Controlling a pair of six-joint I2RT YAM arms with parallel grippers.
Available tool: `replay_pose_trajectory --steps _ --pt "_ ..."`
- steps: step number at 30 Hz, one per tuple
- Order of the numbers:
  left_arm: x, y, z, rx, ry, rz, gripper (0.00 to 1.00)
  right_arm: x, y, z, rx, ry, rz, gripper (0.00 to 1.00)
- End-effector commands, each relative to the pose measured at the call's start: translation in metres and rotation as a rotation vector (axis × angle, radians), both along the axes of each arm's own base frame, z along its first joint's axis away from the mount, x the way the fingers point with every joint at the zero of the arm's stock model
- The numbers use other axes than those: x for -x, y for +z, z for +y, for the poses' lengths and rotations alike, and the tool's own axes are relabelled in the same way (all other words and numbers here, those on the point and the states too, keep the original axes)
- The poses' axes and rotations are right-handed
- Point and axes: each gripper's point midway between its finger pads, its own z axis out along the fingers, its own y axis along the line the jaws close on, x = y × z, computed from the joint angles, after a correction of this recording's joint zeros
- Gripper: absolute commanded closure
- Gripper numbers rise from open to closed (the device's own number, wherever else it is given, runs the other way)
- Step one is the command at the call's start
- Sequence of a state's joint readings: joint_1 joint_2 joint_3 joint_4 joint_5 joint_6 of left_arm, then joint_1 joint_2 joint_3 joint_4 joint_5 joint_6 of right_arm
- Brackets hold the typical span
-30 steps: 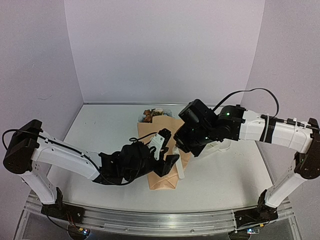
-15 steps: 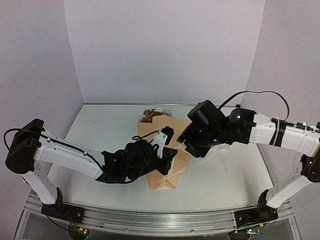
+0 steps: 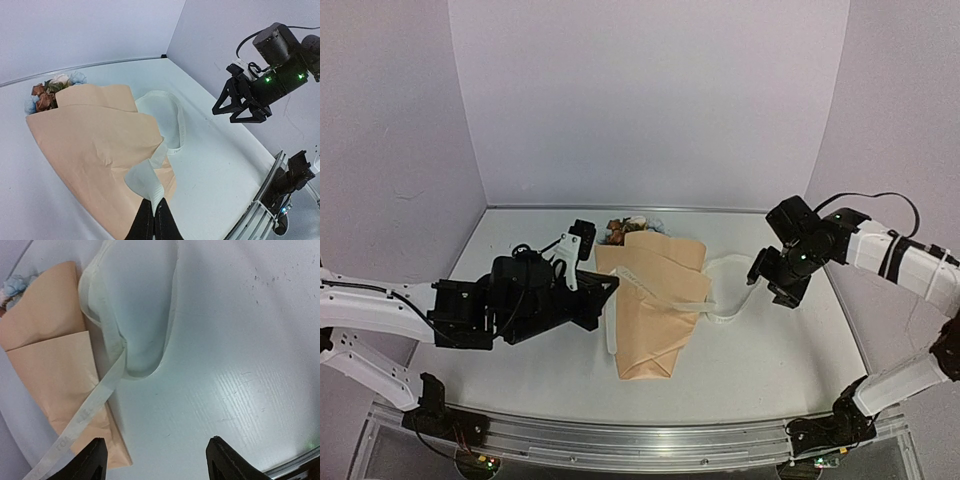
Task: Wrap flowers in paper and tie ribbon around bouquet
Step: Pick up the right side of the ribbon from the center of the board.
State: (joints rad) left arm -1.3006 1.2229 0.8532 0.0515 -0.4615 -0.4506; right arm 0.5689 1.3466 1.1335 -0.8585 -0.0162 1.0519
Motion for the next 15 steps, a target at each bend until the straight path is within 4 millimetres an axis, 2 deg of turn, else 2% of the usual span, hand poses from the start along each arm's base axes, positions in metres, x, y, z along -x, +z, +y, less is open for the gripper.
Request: replay_pose_trajectory --steps 1,9,11,15 --pt "-0.003 -0.01 0.023 -0.082 0.064 0.04 1.0 -0.01 -0.031 -0.013 0.144 0.11 0.104 0.3" --pt "-0.007 -0.005 0.039 -0.104 0.118 0.03 1.0 -0.054 -0.076 0.0 0.171 0.05 0.176 0.33" --pt "-0.009 -0.005 0.042 -0.108 0.136 0.03 1.0 -0.058 -0.085 0.002 0.172 0.028 0.194 0.36" --pt "-0.012 -0.004 0.049 -0.105 0.169 0.024 1.0 -0.053 -0.106 -0.011 0.218 -0.065 0.22 0.42"
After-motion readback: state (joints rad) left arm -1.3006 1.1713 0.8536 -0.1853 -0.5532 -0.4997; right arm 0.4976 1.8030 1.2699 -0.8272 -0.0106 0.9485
